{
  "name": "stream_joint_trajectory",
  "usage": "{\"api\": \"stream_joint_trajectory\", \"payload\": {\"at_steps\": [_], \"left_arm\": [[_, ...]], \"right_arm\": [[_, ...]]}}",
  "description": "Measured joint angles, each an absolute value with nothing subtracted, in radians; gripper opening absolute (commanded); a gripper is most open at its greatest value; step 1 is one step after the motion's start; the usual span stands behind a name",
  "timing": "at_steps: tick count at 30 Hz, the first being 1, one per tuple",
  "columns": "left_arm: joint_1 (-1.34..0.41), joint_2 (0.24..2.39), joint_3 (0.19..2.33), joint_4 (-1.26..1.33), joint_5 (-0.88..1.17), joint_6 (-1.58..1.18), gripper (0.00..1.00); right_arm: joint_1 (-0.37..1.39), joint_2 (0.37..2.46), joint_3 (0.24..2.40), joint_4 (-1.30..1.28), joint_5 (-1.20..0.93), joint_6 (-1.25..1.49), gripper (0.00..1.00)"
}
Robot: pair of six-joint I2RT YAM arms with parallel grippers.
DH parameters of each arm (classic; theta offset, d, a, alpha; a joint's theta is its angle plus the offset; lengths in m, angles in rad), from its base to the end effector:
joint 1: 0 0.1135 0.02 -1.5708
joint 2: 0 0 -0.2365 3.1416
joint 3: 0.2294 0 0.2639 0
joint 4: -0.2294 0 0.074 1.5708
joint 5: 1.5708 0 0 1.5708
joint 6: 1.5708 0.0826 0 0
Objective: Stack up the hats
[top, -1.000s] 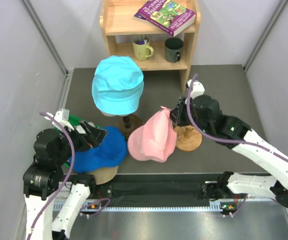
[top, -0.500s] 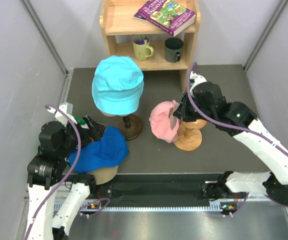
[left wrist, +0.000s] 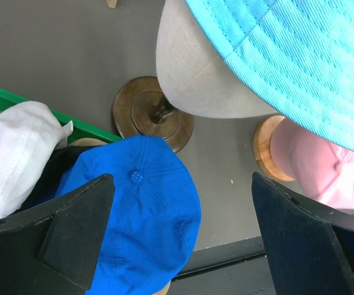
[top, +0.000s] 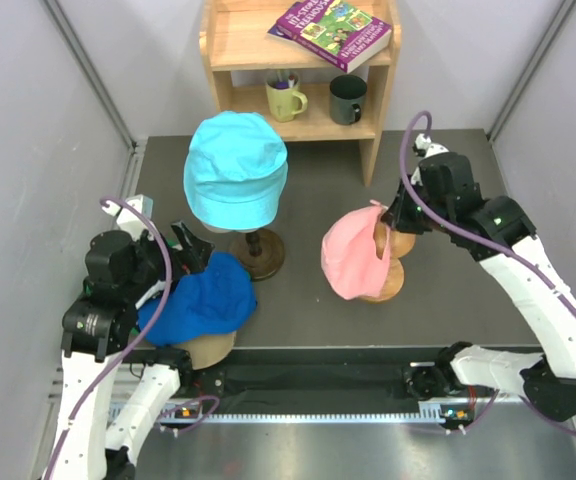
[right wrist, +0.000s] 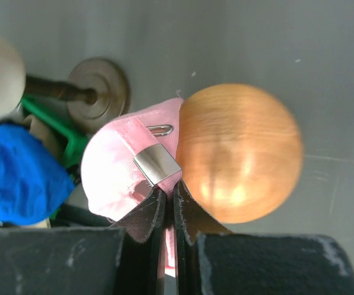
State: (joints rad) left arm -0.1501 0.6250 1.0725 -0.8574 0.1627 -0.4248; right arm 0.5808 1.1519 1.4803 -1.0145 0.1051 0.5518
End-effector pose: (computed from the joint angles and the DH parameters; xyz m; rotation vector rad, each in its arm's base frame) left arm 0.1726 -0.0396 0.3552 -0.1688 2.0071 -0.5312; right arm 0.2292 0.1401 0.3703 0.0239 2.2984 0.4819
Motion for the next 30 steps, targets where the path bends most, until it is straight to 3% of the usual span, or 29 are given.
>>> {"api": "stream_joint_trajectory", "payload": {"at_steps": [15, 30], "left_arm": [[-0.150, 0.646, 1.073, -0.861, 0.141, -0.388, 0.97], [-0.150, 0.646, 1.060, -0.863, 0.141, -0.371, 0.96]], "right_arm": [[0.178, 1.110, 1.335, -1.026, 0.006, 0.360, 0.00], [0.116, 1.101, 1.082, -1.008, 0.014, 0.306, 0.00]]}}
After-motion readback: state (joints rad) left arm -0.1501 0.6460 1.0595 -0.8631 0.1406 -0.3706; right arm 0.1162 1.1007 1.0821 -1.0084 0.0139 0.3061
